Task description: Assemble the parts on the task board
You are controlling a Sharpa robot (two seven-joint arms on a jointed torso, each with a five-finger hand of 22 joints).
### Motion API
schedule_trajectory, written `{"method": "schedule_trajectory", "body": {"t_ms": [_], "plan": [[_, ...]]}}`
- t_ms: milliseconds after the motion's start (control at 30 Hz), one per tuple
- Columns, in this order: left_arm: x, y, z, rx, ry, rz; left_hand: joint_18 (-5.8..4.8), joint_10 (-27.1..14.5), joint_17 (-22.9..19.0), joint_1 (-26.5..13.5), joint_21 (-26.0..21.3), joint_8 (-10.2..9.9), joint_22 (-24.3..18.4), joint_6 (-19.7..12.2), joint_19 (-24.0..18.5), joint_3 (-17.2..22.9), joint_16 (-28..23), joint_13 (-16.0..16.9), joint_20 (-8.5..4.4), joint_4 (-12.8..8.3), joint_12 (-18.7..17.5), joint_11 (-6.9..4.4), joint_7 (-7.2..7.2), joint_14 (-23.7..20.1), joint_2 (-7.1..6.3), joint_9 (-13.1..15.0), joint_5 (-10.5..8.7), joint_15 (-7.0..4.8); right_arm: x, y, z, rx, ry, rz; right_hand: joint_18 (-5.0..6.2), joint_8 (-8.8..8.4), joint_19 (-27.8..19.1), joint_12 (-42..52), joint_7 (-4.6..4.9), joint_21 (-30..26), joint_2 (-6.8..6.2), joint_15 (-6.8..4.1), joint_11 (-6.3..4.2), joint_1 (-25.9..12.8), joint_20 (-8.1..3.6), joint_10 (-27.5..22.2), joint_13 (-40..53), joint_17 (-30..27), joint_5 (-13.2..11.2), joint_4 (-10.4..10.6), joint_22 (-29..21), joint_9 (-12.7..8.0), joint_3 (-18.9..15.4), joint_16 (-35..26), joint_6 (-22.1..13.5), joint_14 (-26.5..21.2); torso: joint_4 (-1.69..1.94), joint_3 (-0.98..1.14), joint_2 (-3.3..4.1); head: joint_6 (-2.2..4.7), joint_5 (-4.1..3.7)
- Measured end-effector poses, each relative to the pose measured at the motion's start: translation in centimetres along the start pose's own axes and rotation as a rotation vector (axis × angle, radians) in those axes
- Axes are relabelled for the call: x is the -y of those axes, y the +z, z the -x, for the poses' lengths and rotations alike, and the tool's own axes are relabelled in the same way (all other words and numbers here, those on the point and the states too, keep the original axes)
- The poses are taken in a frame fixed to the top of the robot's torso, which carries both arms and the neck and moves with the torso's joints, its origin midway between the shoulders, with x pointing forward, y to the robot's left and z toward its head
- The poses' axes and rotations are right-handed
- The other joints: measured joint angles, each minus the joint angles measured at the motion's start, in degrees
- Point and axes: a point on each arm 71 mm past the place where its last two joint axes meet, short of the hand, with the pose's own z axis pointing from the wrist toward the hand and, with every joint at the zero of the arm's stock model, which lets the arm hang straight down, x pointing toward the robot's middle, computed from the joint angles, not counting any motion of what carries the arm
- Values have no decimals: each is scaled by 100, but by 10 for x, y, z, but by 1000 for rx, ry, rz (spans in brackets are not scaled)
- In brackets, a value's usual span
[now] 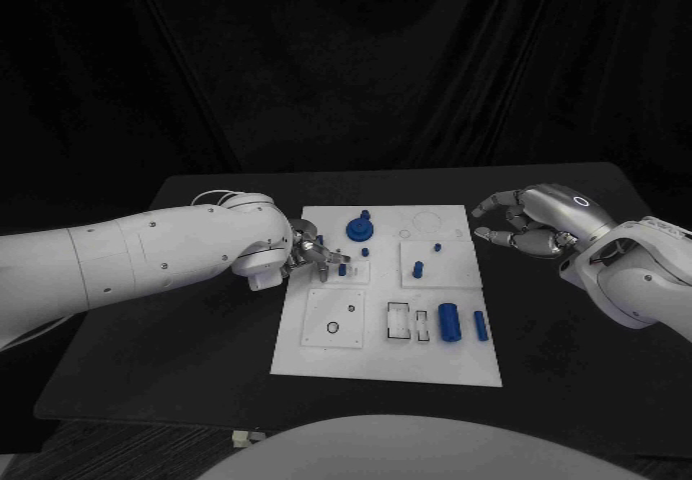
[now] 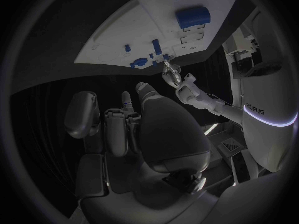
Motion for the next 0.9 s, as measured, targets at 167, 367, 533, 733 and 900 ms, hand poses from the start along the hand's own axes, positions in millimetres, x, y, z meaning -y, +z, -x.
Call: {"method": "schedule_trajectory", "body": {"t_ms": [167, 367, 533, 733, 900], "plan": [[0, -19, 28, 87, -4, -28, 1, 0, 0, 165, 90, 123, 27, 25, 82, -138, 0, 0, -26, 40, 0, 0, -3, 0, -11, 155, 0, 0, 1, -1, 0, 1, -1, -3, 0, 0, 0, 0, 0, 0, 0, 0, 0, 0, 0, 0, 0, 0, 0, 0, 0, 0, 0, 0, 0, 0, 0, 1, -2, 0, -2], [3, -31, 50, 155, -1, -64, 0, -10, 0, 503, 300, 451, 27, -18, 256, -406, 0, 0, -57, 119, 0, -29, -45, -19, 39, 571, 0, -24, 1, -1, 1, 2, -1, -3, 0, 0, 0, 0, 0, 0, 0, 0, 0, 0, 0, 0, 0, -1, 0, 0, -1, 1, 0, 0, 0, 0, -3, 5, -9, 0, -5], [11, -27, 63, 178, 14, -81, -91, -19, 0, 718, 347, 655, 26, -70, 286, -513, 0, 0, -88, 119, 0, -62, -96, -9, 119, 850, 48, -53, 0, 0, 0, 2, 0, 0, 0, 0, 0, 0, 0, 0, 0, 0, 0, 0, 0, 0, 0, -1, 0, 0, -1, 1, 0, 0, 0, 0, -4, 5, -4, 0, 10], [16, -17, 71, 161, 41, -70, -91, -19, 0, 799, 353, 686, 26, -114, 286, -533, 0, 0, -88, 99, 0, -62, -92, -9, 155, 939, 48, -53, -1, 1, 0, 1, 1, 2, 0, 0, 0, 0, 0, 0, 0, 0, 0, 0, 0, 0, 0, -1, 0, 16, -2, 1, 16, 0, 0, 0, -4, -2, 14, 0, 10], [12, -10, 79, 153, 49, -41, -90, -19, 0, 867, 353, 714, 26, -134, 286, -554, 0, 0, -88, 78, 0, -62, -112, -10, 177, 988, 70, -53, -1, 1, 0, 1, 1, 3, 0, 0, 0, 0, 0, 0, 0, 0, 0, 0, 0, 0, 0, -1, 0, 16, -2, 1, 16, 0, 0, 0, -2, -5, 19, 0, 7]]}}
